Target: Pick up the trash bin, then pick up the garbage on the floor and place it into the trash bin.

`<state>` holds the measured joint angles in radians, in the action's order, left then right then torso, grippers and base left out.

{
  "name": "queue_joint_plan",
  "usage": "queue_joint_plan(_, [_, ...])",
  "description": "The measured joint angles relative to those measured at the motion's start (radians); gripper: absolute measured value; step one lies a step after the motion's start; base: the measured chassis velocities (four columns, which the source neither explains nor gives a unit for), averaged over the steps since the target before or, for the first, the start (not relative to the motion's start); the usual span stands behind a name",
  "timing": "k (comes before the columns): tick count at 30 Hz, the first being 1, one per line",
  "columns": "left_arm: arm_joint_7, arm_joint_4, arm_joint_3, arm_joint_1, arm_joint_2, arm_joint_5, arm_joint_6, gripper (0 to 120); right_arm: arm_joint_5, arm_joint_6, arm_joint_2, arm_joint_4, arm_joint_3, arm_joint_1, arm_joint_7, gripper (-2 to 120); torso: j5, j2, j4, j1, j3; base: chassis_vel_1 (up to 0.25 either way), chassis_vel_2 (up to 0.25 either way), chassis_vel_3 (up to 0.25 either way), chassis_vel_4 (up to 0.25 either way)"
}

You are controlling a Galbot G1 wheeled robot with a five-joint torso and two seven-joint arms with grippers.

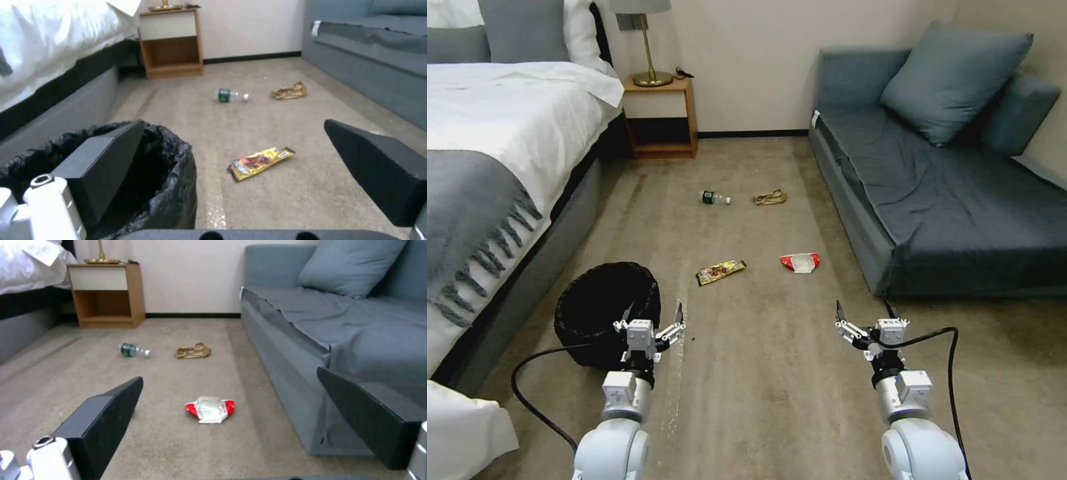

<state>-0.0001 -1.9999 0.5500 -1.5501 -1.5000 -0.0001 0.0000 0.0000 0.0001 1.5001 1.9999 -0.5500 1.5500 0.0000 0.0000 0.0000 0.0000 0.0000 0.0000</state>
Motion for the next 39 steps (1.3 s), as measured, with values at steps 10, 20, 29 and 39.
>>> queue_joint_plan(10, [0.000, 0.000, 0.000, 0.000, 0.000, 0.000, 0.000, 100, 0.000, 0.000, 0.000, 0.000, 0.000, 0.000, 0.000, 100, 0.0000, 0.000, 0.0000, 0.000, 0.000, 0.000, 0.000, 0.000, 0.000])
queue_joint_plan(20, [0.000, 0.000, 0.000, 0.000, 0.000, 0.000, 0.000, 100, 0.000, 0.000, 0.000, 0.000, 0.000, 0.000, 0.000, 100, 0.0000, 0.000, 0.0000, 0.000, 0.000, 0.000, 0.000, 0.000, 0.000])
queue_joint_plan(29, [-0.004, -0.001, 0.000, -0.003, 0.001, -0.004, 0.000, 100, 0.000, -0.001, 0.001, 0.002, 0.002, 0.004, 0.000, 100, 0.0000, 0.000, 0.0000, 0.000, 0.000, 0.000, 0.000, 0.000, 0.000])
queue_joint_plan(39, [-0.272, -0.207, -0.045, -0.116, 0.059, -0.186, 0.029, 100, 0.044, -0.100, 0.057, 0.256, 0.119, 0.240, -0.007, 100, -0.0003, 0.000, 0.0000, 0.000, 0.000, 0.000, 0.000, 0.000, 0.000])
